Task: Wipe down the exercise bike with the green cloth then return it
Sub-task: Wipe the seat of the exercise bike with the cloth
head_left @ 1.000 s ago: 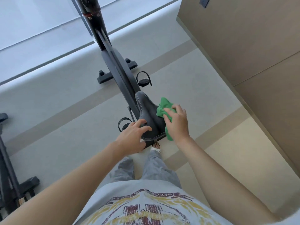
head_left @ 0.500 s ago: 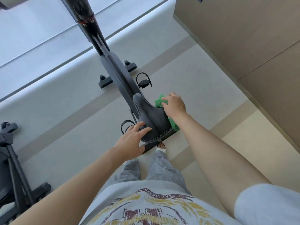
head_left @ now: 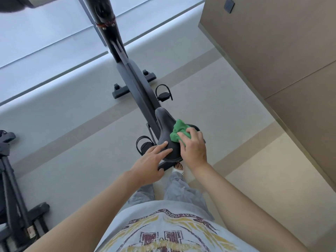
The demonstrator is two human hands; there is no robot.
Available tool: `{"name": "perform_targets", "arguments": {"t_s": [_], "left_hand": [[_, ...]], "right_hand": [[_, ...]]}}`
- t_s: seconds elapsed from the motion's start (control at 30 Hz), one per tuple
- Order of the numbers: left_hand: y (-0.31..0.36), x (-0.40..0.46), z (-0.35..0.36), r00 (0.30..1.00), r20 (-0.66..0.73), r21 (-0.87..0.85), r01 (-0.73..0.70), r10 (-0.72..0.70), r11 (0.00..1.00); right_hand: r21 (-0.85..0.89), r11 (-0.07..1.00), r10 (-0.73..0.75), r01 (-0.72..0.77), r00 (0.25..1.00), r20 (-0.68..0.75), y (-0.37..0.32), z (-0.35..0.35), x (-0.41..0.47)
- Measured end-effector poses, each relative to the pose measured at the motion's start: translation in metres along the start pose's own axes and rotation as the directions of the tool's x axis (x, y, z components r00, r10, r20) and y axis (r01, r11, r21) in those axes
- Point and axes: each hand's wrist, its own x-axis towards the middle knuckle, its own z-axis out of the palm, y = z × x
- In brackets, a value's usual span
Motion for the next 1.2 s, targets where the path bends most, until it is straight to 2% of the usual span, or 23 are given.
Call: {"name": "perform_targets", "arguments": {"t_s": [0.1, 0.2, 0.27, 0.33, 0.43, 0.5, 0.6, 0.73, 0.87, 1.0, 1.1, 1.2], "left_hand": [[-0.003, -0.002, 0.001, 1.0, 0.007, -0.018, -0.015, 0.015, 1.0], [-0.004, -0.003, 0.0, 1.0, 0.011, -0.018, -0.013, 0.013, 1.0], [-0.005, -0.004, -0.001, 1.0, 0.012, -0.025, -0.006, 0.006, 1.0], [-0.006, -0.006, -0.001, 1.0, 0.007, -0.048, -0.007, 0.007, 0.999], [-0.007, -0.006, 0.0, 1.0, -0.015, -0.083, -0.018, 0.017, 0.996], [-0.009, -0.007, 0.001, 0.999, -0.03, -0.091, -0.037, 0.035, 0.995], [-0.013, -0.012, 0.004, 0.997, -0.06, -0.115, -0.063, 0.057, 0.991], [-0.02, -0.02, 0.01, 0.997, -0.072, -0.14, -0.048, 0.039, 0.989], [-0.025, -0.022, 0.016, 0.999, -0.045, -0.136, -0.032, 0.026, 0.99], [-0.025, -0.026, 0.019, 1.0, -0.017, -0.109, -0.025, 0.024, 0.994], [-0.027, -0.027, 0.017, 1.0, -0.016, -0.13, -0.023, 0.021, 0.991], [-0.028, -0.026, 0.019, 0.999, -0.015, -0.138, -0.033, 0.032, 0.99]], "right_hand": [[-0.027, 0.998, 0.062, -0.061, 0.997, 0.044, -0.004, 0.003, 0.05], [-0.038, 0.995, 0.094, -0.088, 0.974, 0.208, -0.004, 0.007, 0.098], [-0.048, 0.995, 0.092, -0.082, 0.962, 0.258, -0.002, 0.008, 0.106], [-0.057, 0.996, 0.073, -0.062, 0.975, 0.211, -0.007, 0.001, 0.088], [-0.017, 0.999, -0.032, 0.035, 0.992, 0.118, -0.013, -0.007, 0.031], [0.02, 0.997, -0.077, 0.075, 0.989, 0.123, -0.014, -0.008, -0.01], [0.035, 0.998, -0.055, 0.05, 0.985, 0.162, -0.014, -0.008, -0.042], [0.011, 0.995, -0.099, 0.098, 0.986, 0.133, -0.023, 0.0, -0.011], [-0.02, 0.985, -0.166, 0.17, 0.976, 0.138, -0.05, 0.018, 0.075], [0.0, 0.989, -0.141, 0.145, 0.961, 0.239, -0.066, 0.034, 0.141], [0.023, 0.983, -0.184, 0.184, 0.95, 0.254, -0.06, 0.028, 0.135], [0.005, 0.984, -0.174, 0.177, 0.96, 0.221, -0.042, 0.012, 0.085]]}}
